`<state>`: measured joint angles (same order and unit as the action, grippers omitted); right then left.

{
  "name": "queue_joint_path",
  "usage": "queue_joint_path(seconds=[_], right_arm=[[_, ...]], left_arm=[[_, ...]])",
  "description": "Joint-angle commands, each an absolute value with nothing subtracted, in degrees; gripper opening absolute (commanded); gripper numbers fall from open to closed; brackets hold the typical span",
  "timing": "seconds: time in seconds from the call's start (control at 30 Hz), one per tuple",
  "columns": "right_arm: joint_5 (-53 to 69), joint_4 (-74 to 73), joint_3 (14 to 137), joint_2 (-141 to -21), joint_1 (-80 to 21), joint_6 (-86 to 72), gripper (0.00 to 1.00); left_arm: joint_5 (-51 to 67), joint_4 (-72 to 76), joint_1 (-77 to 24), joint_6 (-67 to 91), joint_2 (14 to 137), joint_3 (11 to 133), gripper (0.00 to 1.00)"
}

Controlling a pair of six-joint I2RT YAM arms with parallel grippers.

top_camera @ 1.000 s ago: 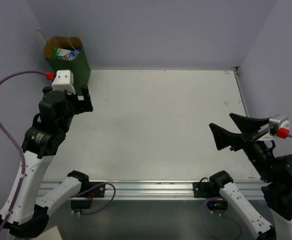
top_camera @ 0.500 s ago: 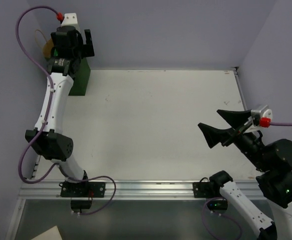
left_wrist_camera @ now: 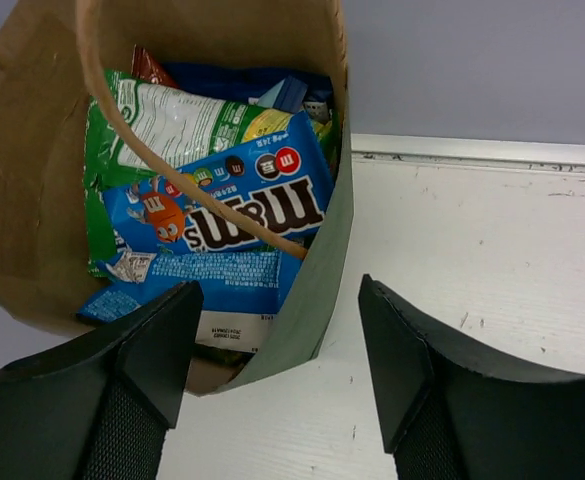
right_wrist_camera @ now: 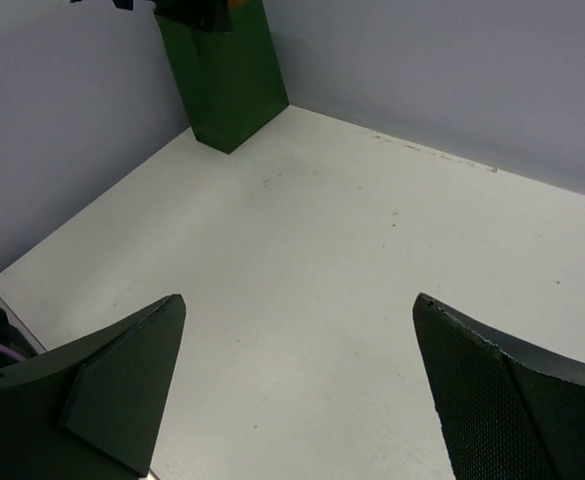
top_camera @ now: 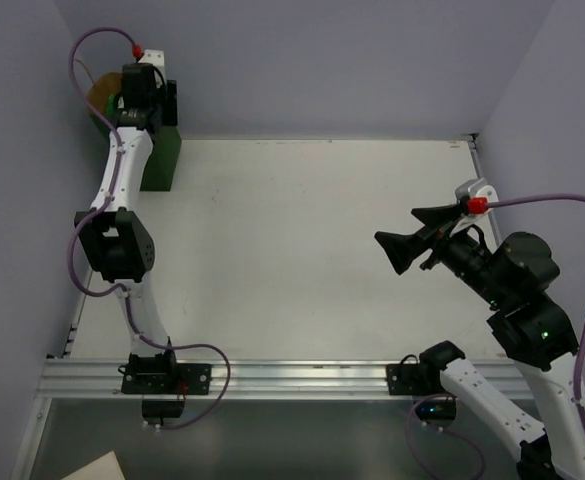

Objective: Take the snacks out of the paper bag

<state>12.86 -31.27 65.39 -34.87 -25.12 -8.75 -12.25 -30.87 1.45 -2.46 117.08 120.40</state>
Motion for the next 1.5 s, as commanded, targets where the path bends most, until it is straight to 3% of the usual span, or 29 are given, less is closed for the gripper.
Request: queue_joint_path(seconds=[0.0,0.23,0.37,0.5,0.87,1.47], right_arm=[[13.4,-30.1,66.0,-36.7,-25.5,-7.7,0.99],[13.5,-30.9,67.0,-37.6,-25.5,-8.0,0.99],[14.1,-30.8,67.0,-37.7,-25.5,-8.6,0.99],[14.7,-30.9,67.1,-37.7,-25.5,-8.9,0.99],[15.1,-30.1,66.7,-35.7,-25.5,-8.2,0.99],[17.6,-29.8,66.4,-31.4,-25.5,-7.9,0.99]], left_arm=[[-10.9,-26.3,1.7,-7.4,118.6,124.8,0.71],[-5.9,-22.9,2.1,-10.9,119.4,123.2,0.32],[-4.7,-22.8,2.1,-13.0,119.7,122.4,0.24],[-1.7,-24.2,2.1,-13.7,119.1,122.3,0.0],[11.6,-32.2,0.6,-10.4,105.1,113.3,0.0],[9.2,-36.2,-23.0,-4.1,74.7,81.4,0.0]])
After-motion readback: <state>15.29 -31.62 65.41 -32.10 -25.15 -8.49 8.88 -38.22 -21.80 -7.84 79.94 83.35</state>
